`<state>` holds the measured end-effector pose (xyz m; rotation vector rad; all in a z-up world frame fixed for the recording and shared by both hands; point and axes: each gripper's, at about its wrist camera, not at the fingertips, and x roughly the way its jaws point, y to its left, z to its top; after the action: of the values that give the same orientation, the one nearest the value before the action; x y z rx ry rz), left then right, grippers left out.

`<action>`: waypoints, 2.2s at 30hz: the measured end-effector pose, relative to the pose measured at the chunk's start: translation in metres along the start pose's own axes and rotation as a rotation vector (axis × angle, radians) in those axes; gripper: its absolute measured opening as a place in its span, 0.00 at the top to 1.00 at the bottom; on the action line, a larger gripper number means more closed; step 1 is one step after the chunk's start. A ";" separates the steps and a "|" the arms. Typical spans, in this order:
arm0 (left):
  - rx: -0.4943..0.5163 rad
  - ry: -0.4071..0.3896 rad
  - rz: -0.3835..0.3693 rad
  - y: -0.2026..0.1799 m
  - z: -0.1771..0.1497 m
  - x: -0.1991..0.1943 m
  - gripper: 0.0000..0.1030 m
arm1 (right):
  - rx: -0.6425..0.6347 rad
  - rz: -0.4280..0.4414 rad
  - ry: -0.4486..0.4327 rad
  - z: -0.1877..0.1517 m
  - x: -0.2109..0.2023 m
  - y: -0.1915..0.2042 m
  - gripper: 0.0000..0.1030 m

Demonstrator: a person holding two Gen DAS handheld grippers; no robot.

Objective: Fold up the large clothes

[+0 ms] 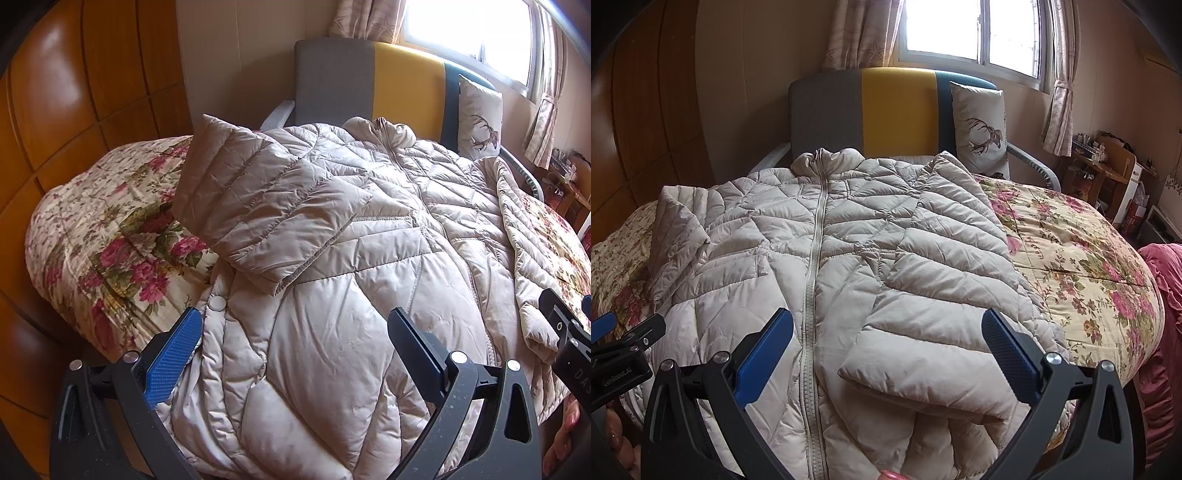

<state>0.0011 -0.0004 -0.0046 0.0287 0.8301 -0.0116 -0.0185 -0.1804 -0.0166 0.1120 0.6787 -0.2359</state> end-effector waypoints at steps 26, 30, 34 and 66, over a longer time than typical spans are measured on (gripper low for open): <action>0.008 0.019 -0.004 0.000 -0.004 0.004 0.03 | -0.006 0.019 0.009 -0.002 0.004 0.001 0.02; 0.008 0.028 -0.009 0.000 -0.004 0.006 0.03 | -0.010 0.022 0.008 -0.002 0.004 0.001 0.02; 0.009 0.035 -0.013 0.000 -0.004 0.009 0.03 | -0.010 0.026 0.011 -0.002 0.005 0.002 0.02; -0.018 0.037 -0.213 0.016 -0.008 0.037 0.03 | 0.006 -0.065 0.091 0.006 0.057 -0.121 0.74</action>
<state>0.0210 0.0163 -0.0372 -0.0766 0.8676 -0.2052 -0.0021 -0.3088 -0.0510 0.1075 0.7728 -0.2965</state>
